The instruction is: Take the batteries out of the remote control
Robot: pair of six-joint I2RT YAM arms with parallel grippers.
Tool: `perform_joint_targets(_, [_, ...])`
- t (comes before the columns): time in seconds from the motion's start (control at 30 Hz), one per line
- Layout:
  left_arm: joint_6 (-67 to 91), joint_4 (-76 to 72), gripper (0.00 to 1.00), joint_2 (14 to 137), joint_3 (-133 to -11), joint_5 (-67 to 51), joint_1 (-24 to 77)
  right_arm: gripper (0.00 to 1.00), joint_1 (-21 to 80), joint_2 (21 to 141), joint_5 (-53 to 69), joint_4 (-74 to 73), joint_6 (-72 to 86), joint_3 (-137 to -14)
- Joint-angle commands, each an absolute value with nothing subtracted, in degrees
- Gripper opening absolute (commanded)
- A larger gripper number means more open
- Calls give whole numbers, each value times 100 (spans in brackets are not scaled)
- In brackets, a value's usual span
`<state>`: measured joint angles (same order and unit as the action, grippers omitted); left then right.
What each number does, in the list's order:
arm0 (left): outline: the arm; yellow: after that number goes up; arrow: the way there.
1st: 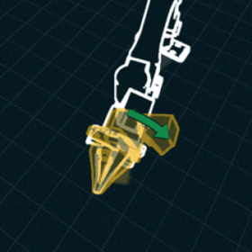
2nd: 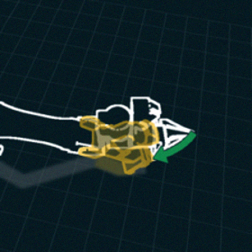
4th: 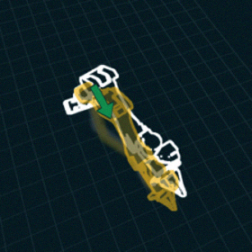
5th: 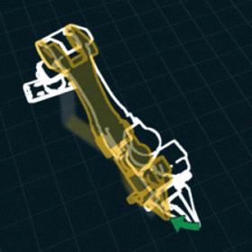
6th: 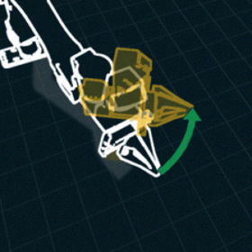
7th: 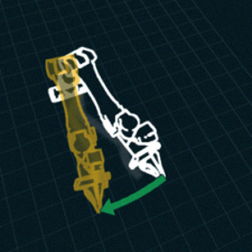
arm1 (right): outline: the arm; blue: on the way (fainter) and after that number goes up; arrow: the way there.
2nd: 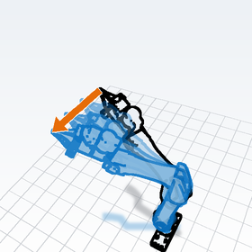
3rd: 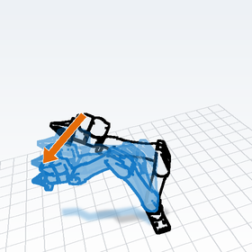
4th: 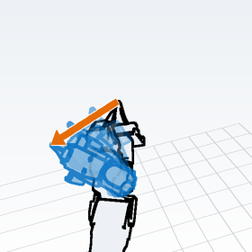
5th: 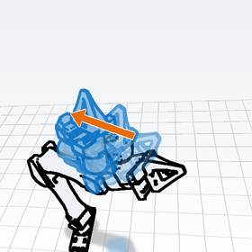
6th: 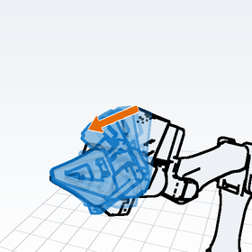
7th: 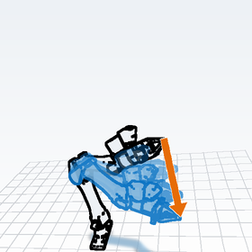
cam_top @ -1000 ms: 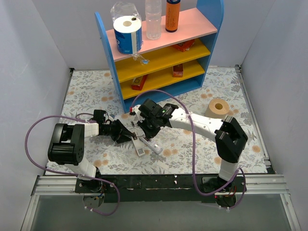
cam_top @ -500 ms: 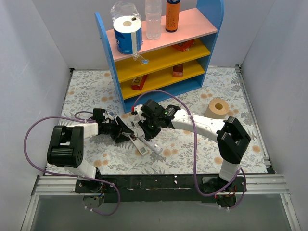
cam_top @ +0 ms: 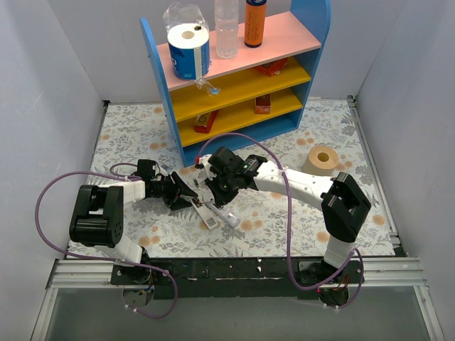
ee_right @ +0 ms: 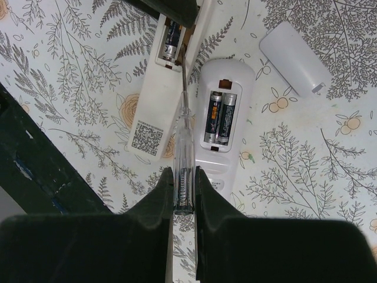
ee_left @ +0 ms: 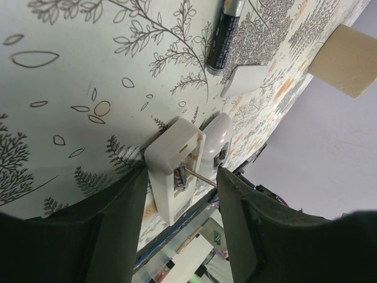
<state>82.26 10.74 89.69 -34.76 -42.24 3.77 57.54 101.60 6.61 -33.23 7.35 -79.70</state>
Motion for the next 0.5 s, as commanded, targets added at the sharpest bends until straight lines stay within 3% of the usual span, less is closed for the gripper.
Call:
perform_joint_targets(0.0, [8112,1028,49,8947,-3647,-4008,387,1,5809,9905,545,-3568,756,-8033])
perform_joint_targets(0.47, [8183,782,49,9035,-3648,-4140,422,1,5801,9852,105,-3621,765,-8174])
